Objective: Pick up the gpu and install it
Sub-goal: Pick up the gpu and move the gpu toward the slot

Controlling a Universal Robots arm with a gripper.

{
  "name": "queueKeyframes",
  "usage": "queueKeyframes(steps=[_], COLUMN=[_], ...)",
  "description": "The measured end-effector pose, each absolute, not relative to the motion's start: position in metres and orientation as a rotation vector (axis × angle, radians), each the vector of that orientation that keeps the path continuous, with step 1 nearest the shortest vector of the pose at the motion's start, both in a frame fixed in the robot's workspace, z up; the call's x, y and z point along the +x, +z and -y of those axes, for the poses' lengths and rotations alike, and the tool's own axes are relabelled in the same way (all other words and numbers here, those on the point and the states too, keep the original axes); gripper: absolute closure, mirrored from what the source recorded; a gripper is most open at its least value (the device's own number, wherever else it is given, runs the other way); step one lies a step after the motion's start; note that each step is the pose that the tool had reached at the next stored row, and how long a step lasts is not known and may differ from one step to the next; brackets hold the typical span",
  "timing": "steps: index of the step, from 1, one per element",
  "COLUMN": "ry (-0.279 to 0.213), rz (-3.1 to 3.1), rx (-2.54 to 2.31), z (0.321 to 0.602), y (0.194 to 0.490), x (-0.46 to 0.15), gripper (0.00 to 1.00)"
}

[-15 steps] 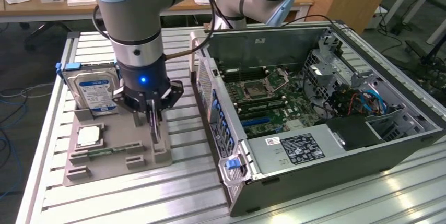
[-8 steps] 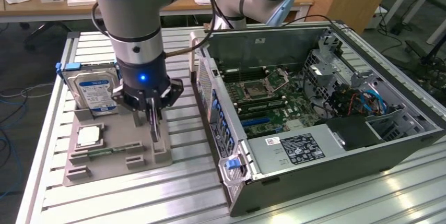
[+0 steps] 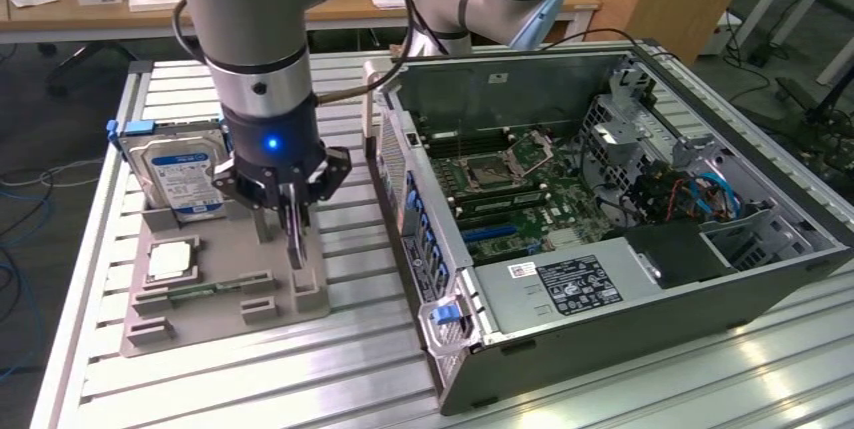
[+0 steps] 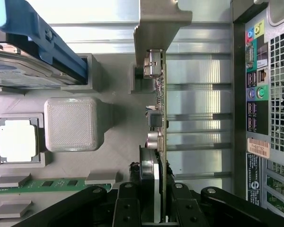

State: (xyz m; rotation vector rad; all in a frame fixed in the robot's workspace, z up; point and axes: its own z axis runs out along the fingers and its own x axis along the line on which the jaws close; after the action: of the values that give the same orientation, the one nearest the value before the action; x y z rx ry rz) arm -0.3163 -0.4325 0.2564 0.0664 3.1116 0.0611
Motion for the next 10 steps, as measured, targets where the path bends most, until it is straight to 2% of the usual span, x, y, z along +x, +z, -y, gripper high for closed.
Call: queueKeyframes(steps=[10], ry=[0.061], rz=[-3.111], rx=[0.066], z=[0.4325], y=[0.2645], x=[-0.3163], gripper=[0.72])
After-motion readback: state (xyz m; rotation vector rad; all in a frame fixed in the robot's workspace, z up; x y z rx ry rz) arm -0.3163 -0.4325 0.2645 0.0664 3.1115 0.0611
